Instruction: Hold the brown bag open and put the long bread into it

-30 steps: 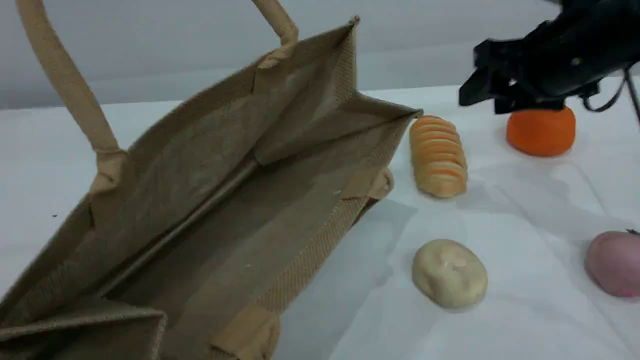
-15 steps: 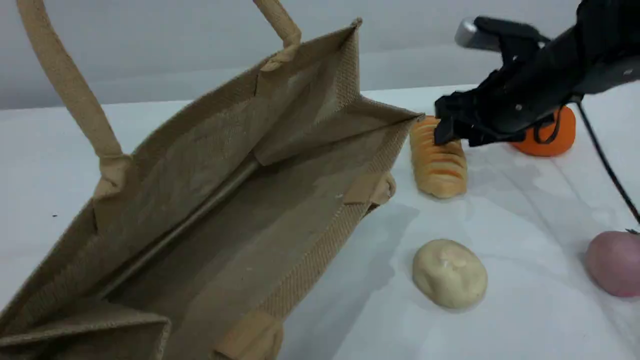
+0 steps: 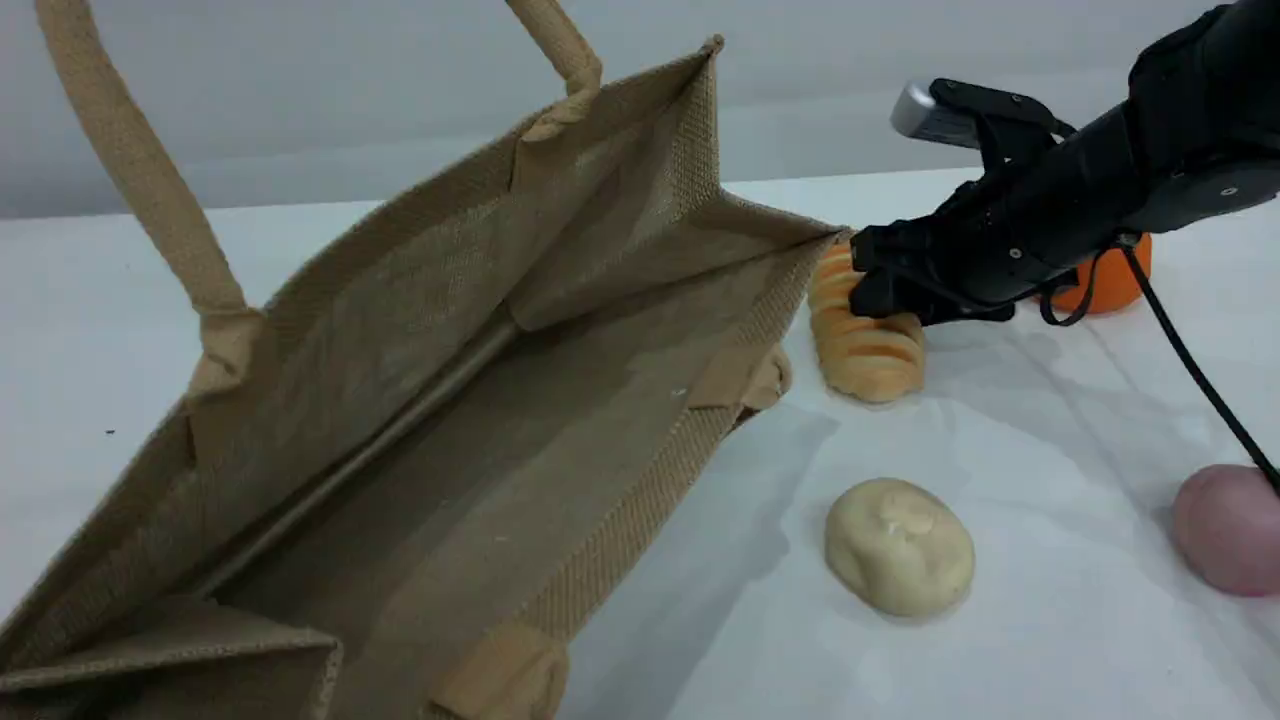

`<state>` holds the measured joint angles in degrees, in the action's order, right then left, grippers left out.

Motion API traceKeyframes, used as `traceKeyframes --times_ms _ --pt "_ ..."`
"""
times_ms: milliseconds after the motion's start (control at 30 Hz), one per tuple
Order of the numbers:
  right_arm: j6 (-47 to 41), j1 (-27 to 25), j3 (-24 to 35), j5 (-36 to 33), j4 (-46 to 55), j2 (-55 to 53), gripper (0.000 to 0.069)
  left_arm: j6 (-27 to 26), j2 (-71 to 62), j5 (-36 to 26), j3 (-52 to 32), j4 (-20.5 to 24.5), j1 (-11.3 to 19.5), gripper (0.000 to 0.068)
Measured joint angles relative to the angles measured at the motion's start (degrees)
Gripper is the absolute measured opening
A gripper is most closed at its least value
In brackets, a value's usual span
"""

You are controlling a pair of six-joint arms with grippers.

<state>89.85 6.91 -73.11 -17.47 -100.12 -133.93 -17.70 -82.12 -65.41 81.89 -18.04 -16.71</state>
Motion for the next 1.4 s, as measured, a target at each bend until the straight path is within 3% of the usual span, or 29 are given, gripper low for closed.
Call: traceKeyframes --times_ms 67,133,300,600,800,1133,1400 --pt "0.1 0.0 0.0 0.1 0.0 0.0 0.0126 0.0 0.0 0.0 0.0 0.0 0.0 0.0085" --pt "0.1 0.0 0.1 0.3 0.1 0.1 0.0082 0.0 0.0 0.0 0.0 0.0 0.0 0.0085" --pt "0.2 0.0 2.9 6.4 0.8 4.5 0.0078 -0.9 0.0 0.0 0.0 0.0 0.0 0.0085" --pt "0.2 -0.2 12.0 19.4 0.1 22.7 0.0063 -4.1 -0.3 2.9 0.0 0.1 0.0 0.0085" --pt "0.1 -0.2 21.5 12.2 0.3 38.1 0.006 -6.8 -3.3 3.7 1.6 -0.5 0.0 0.0085" --pt "-4.9 -0.1 38.9 1.0 0.4 61.4 0.0057 -10.9 -10.0 1.4 13.0 -9.6 0.0 0.0085" --pt "-16.8 -0.1 41.6 -13.6 8.2 67.1 0.0057 -12.0 -10.9 -1.3 13.2 -10.6 -0.1 0.0084"
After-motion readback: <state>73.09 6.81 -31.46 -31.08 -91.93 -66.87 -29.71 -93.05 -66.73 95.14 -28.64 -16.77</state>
